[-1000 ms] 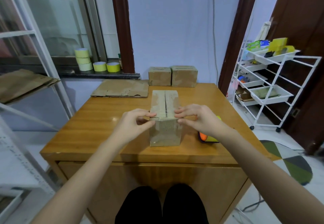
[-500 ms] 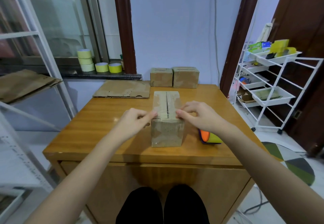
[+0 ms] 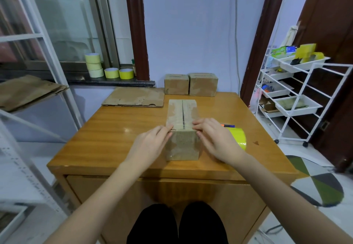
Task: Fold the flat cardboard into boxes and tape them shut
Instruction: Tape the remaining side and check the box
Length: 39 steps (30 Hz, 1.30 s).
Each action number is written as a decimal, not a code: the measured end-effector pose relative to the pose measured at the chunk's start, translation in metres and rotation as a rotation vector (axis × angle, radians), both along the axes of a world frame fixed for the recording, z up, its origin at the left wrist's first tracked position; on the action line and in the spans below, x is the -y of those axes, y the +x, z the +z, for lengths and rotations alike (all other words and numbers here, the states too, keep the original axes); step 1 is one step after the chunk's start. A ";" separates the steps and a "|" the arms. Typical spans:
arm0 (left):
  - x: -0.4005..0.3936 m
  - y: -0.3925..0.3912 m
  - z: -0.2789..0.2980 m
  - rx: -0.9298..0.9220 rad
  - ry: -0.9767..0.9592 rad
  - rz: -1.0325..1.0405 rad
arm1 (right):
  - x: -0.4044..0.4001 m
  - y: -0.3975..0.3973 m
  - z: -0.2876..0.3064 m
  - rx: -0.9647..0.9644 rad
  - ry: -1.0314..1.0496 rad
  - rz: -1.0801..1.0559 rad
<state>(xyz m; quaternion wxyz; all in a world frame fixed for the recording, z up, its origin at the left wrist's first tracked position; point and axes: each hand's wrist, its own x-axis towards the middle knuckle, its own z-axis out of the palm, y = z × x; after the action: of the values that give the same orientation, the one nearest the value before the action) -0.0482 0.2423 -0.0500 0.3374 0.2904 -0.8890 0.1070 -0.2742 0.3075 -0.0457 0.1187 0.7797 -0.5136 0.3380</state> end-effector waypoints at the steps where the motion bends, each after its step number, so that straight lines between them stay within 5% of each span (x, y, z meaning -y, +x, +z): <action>1: -0.002 -0.001 -0.001 0.000 -0.012 0.012 | 0.000 0.002 -0.001 0.009 -0.001 -0.013; 9: -0.008 -0.014 0.015 -0.084 0.071 0.167 | 0.008 0.016 0.005 0.051 -0.034 -0.187; 14: -0.001 -0.009 0.026 -0.015 0.230 0.188 | 0.007 0.011 0.012 0.253 0.099 -0.106; 25: 0.000 0.009 0.027 -0.027 0.414 0.075 | 0.001 -0.003 0.019 0.367 0.353 0.026; 39: -0.035 -0.050 0.013 -0.155 0.060 0.137 | 0.008 0.016 0.020 0.385 0.218 -0.300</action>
<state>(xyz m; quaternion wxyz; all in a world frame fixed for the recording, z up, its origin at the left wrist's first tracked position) -0.0983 0.2772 -0.0368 0.3882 0.3677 -0.8412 0.0806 -0.2578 0.2995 -0.0262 -0.0174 0.6244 -0.6699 0.4014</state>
